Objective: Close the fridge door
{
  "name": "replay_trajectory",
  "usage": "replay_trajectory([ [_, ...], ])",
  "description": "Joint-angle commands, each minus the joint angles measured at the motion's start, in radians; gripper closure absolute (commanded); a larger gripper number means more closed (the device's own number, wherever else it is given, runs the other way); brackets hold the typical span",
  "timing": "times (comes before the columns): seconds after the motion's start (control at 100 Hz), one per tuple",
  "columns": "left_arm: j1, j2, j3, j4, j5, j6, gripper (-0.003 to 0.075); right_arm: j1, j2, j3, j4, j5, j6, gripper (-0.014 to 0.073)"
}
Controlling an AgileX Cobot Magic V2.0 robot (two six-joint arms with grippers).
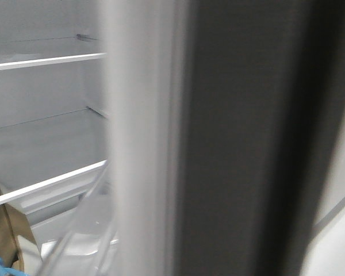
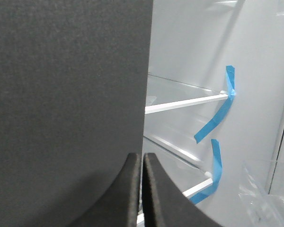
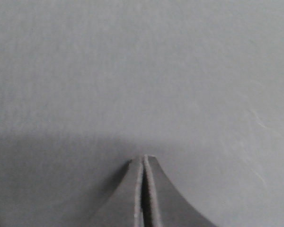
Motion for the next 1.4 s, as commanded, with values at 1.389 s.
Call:
replay_trajectory([
  [1.389, -0.002, 0.019, 0.028, -0.002, -0.077, -0.003, 0.0741, 0.069, 0.753, -0.386, 0.004, -0.547, -0.038, 0.0670],
])
